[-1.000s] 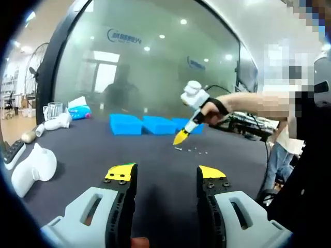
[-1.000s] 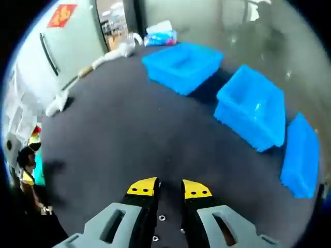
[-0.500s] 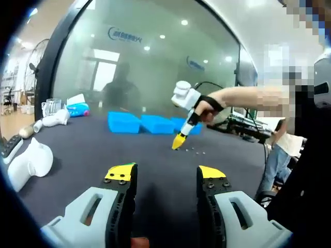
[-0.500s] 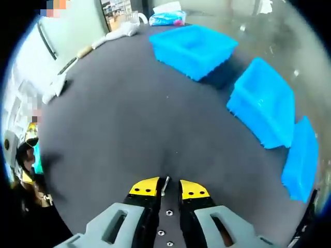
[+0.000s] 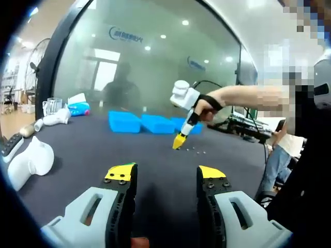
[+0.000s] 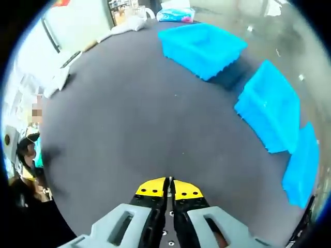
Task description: Sort the screws, nuts, and washers into the corresponding bins
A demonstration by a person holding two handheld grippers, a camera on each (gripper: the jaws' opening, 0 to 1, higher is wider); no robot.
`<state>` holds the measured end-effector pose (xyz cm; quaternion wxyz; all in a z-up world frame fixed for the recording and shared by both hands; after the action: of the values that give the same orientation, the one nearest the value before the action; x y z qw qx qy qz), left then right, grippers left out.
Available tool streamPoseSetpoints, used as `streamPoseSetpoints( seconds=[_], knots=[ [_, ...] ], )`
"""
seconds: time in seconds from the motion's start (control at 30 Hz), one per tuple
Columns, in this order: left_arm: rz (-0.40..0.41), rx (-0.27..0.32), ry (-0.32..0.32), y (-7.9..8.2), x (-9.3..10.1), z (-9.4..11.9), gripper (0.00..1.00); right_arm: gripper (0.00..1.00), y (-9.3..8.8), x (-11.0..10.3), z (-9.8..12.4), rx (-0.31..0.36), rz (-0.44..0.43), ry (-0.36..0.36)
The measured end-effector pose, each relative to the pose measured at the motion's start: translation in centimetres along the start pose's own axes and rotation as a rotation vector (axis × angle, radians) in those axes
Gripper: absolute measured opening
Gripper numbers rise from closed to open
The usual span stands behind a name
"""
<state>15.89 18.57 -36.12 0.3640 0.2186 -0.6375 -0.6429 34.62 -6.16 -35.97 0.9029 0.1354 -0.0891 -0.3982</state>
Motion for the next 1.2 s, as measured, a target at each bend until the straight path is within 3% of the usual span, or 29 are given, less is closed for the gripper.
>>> streamPoseSetpoints(
  seconds=[0.43, 0.77, 0.97, 1.2],
  knots=[
    [-0.002, 0.003, 0.002, 0.3, 0.0, 0.0, 0.45, 0.01, -0.1, 0.2, 0.3, 0.02, 0.007, 0.019],
    [-0.011, 0.003, -0.001, 0.7, 0.2, -0.3, 0.45, 0.0, -1.5, 0.4, 2.0, 0.119, -0.01, 0.043],
    [-0.023, 0.002, -0.011, 1.2, 0.7, -0.7, 0.45, 0.0, -2.9, 1.0, 3.7, 0.224, -0.039, 0.061],
    [-0.035, -0.006, -0.017, 1.3, 1.1, -1.2, 0.45, 0.0, -4.9, 2.1, 6.9, 0.474, -0.068, 0.034]
  ],
)
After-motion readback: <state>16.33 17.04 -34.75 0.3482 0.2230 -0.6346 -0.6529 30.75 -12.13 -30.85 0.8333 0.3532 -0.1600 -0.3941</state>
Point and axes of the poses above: the point that each gripper's makers call its tool centre point, and the gripper's own axes: z roughly backward along the fingers, x roughly to its right, y roughly out of its top, the point moved 9 cm from there along z, roughly backward along the fingers, and after that the axes turned 2 degrees about -y, right-handed, at the moved point
